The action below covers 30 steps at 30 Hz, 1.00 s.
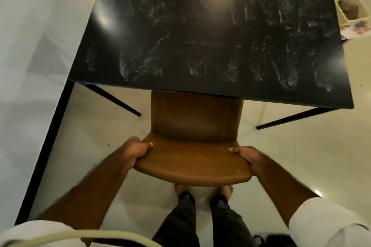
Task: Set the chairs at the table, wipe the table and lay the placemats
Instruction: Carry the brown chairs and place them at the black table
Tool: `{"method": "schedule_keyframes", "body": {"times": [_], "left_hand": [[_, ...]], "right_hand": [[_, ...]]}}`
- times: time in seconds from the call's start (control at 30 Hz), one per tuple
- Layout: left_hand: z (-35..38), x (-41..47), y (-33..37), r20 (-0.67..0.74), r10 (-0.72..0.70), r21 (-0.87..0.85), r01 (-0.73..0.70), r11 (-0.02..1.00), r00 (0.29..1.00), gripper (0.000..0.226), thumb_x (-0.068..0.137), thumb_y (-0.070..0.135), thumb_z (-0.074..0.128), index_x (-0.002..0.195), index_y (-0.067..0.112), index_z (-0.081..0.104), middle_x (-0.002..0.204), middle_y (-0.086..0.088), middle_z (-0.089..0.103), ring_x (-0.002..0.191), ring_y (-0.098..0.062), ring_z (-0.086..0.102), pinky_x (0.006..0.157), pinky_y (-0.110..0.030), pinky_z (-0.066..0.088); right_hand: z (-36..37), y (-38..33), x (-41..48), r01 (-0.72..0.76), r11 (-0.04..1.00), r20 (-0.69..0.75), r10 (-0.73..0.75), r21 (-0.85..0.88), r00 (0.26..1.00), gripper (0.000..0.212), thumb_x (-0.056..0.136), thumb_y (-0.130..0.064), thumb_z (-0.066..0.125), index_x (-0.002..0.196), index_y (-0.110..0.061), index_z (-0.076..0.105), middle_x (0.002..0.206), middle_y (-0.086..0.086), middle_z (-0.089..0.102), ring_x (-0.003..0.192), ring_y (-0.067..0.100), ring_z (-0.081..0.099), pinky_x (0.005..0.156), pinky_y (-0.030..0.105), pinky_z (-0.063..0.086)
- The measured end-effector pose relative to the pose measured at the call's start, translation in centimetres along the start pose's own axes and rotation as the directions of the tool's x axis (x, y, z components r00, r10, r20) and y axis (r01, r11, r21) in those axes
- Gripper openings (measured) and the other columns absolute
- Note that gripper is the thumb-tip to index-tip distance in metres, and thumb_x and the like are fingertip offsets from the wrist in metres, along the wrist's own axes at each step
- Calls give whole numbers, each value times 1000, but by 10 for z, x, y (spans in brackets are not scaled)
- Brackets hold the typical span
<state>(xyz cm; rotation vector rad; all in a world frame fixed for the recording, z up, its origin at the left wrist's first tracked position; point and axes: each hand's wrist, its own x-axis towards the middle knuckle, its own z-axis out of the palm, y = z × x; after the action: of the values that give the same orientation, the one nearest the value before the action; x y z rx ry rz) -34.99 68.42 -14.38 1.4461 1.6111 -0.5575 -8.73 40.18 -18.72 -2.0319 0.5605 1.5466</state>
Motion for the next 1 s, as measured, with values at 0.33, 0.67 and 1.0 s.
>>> {"method": "schedule_keyframes", "body": {"times": [0.33,0.67,1.0], "left_hand": [[-1,2,-1,28,-43,-11,44,999,999,48,107,38,70,140,5,59,131,-19,68,104,-36,66,85,-50,55],[0,-28,23,-19,269,444,-233,865,963,63,104,53,66,152,18,46,149,-13,60,127,-36,64,106,-54,56],[48,-175,117,239,734,679,-650,342,636,98,97,84,48,172,28,22,180,-2,24,164,-31,28,128,-57,33]], "right_hand": [[4,-6,-11,-27,999,-25,26,-44,999,53,107,-32,72,148,-5,55,102,16,69,87,38,69,66,49,53],[7,-7,-75,180,940,-9,-191,-290,982,60,105,-45,73,148,-10,49,126,12,61,92,25,66,66,33,54],[-49,30,-187,307,662,-271,-620,-683,736,68,105,-61,60,158,-21,44,159,10,55,142,37,58,110,52,55]]}}
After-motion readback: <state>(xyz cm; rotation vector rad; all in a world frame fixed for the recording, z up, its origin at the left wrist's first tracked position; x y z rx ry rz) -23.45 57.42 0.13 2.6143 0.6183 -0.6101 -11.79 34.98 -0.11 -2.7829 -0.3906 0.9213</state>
